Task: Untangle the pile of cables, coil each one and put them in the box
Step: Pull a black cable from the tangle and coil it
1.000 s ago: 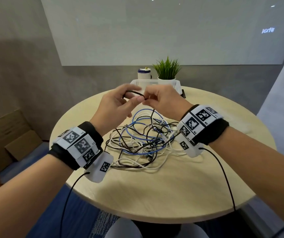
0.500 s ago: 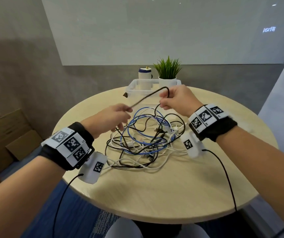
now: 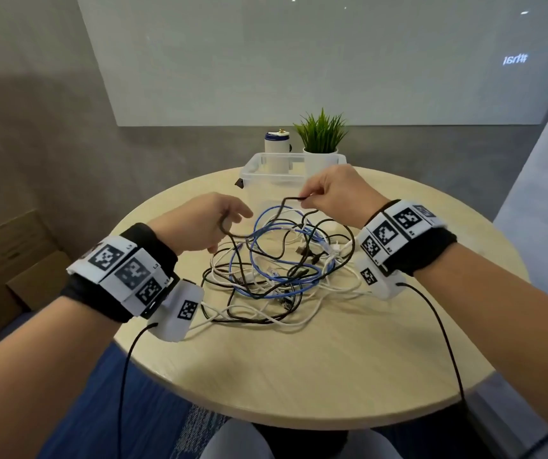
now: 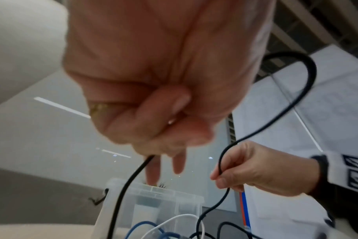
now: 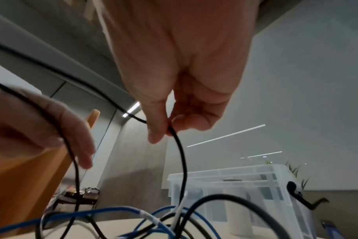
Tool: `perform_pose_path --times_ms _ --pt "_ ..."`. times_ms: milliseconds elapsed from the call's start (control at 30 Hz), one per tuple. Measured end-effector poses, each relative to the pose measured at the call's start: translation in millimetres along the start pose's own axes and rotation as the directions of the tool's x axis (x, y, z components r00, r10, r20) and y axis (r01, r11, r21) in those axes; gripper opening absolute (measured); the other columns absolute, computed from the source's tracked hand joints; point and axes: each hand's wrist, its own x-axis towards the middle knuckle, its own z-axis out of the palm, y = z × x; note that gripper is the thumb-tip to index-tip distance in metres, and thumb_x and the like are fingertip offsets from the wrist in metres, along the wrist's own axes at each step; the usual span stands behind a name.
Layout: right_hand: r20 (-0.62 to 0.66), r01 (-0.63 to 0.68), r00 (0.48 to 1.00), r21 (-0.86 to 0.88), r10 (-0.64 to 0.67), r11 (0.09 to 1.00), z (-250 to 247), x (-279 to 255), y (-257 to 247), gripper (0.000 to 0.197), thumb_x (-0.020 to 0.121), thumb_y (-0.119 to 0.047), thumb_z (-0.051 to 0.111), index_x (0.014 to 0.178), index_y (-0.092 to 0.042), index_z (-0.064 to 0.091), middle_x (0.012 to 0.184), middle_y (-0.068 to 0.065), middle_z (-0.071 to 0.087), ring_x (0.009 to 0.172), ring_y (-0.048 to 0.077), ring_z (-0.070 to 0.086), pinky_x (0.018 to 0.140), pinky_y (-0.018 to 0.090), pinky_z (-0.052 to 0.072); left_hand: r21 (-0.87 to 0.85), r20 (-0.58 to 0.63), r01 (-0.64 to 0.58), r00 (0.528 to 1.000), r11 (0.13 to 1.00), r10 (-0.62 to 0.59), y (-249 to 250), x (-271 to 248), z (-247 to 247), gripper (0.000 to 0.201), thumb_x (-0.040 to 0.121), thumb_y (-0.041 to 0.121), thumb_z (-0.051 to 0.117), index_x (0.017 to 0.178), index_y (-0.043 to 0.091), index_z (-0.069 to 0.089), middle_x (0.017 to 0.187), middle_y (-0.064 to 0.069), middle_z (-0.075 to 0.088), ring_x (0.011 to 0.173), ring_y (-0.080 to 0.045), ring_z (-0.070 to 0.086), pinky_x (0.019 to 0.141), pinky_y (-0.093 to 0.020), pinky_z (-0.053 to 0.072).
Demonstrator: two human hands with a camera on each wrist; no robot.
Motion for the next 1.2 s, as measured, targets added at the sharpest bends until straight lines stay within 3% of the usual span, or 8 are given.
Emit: perform_pose_path --times_ms 167,300,433,533,633,833,1067,1200 --pt "0.041 -0.075 0.995 -0.248 0.088 0.966 2.1 -0.2 4.0 0.020 0.089 -0.009 0.062 0.104 -0.013 0.074 0.101 0.009 0.070 0.092 0.025 0.063 0.087 0.031 0.050 0.127 -0.178 0.065 0.983 0.990 -0.042 8.4 3.8 -2.5 0.054 0.085 -0.010 0.033 0.121 0.021 0.060 0.120 -0.002 0.058 0.067 -0.012 0.054 0.054 -0.017 0.040" --pt "0.062 -0.084 0.993 -0.246 0.103 0.966 1.6 -4.8 -1.4 0.020 0.088 -0.008 0.062 0.104 -0.012 0.074 0.100 0.010 0.071 0.091 0.024 0.064 0.085 0.028 0.050 0.021 -0.414 0.022 0.910 1.000 -0.012 15.8 2.0 0.4 0.026 0.096 0.018 0.046 0.109 0.020 0.068 0.102 0.003 0.067 0.069 -0.008 0.053 0.067 -0.018 0.036" --pt "0.098 0.011 0.995 -0.170 0.006 0.985 7.6 -10.2 -18.4 0.019 0.088 -0.012 0.064 0.103 -0.010 0.074 0.101 0.007 0.072 0.092 0.018 0.063 0.075 0.017 0.041 0.031 -0.299 -0.050 0.953 0.998 0.057 22.8 3.4 24.9 0.025 0.090 0.038 0.060 0.104 0.022 0.071 0.094 0.009 0.068 0.061 0.006 0.050 0.060 -0.012 0.034" --pt "0.102 0.086 0.992 -0.118 -0.074 0.989 12.2 -11.6 -27.4 0.017 0.087 -0.013 0.065 0.100 -0.009 0.075 0.087 0.005 0.069 0.078 0.011 0.056 0.057 0.007 0.034 0.029 -0.183 -0.068 0.980 0.997 0.073 21.8 9.6 42.3 0.024 0.090 0.031 0.061 0.108 0.018 0.070 0.083 0.007 0.067 0.055 0.004 0.051 0.056 -0.010 0.036" --pt "0.094 0.101 0.991 -0.102 -0.091 0.990 14.8 -14.0 -26.1 0.015 0.088 -0.013 0.064 0.096 -0.008 0.075 0.080 0.000 0.062 0.073 0.008 0.051 0.054 0.003 0.033 -0.157 -0.153 -0.059 0.988 0.986 0.035 21.5 11.4 48.2 0.013 0.092 0.013 0.056 0.096 0.010 0.069 0.070 0.003 0.063 0.042 0.001 0.052 0.046 -0.009 0.040" --pt "0.111 -0.043 0.992 -0.163 0.061 0.986 17.0 -11.1 -5.1 0.017 0.092 -0.015 0.059 0.088 -0.003 0.071 0.060 -0.007 0.048 0.058 0.007 0.044 0.051 0.011 0.028 -0.478 -0.241 -0.268 0.956 0.836 0.169 24.7 0.0 44.5 0.015 0.095 0.000 0.048 0.088 0.007 0.059 0.076 -0.005 0.063 0.059 -0.007 0.061 0.060 -0.023 0.054" --pt "0.163 -0.104 0.979 -0.126 0.124 0.987 23.2 -7.5 7.8 0.016 0.090 -0.014 0.062 0.099 -0.008 0.073 0.091 0.009 0.068 0.083 0.020 0.059 0.076 0.023 0.044 -0.632 -0.506 -0.515 0.840 0.579 0.194 16.6 -1.2 39.6 0.014 0.094 0.007 0.043 0.090 0.016 0.054 0.079 0.004 0.064 0.066 -0.011 0.062 0.065 -0.023 0.051" --pt "0.131 -0.131 0.981 -0.101 0.143 0.986 22.4 -5.5 11.1 0.013 0.091 -0.015 0.060 0.096 -0.009 0.071 0.090 0.008 0.065 0.084 0.020 0.058 0.074 0.024 0.040 -0.611 -0.557 -0.412 0.831 0.676 0.002 10.0 0.6 33.9 0.021 0.098 0.008 0.042 0.084 0.016 0.055 0.074 -0.005 0.059 0.059 -0.014 0.057 0.057 -0.022 0.048"
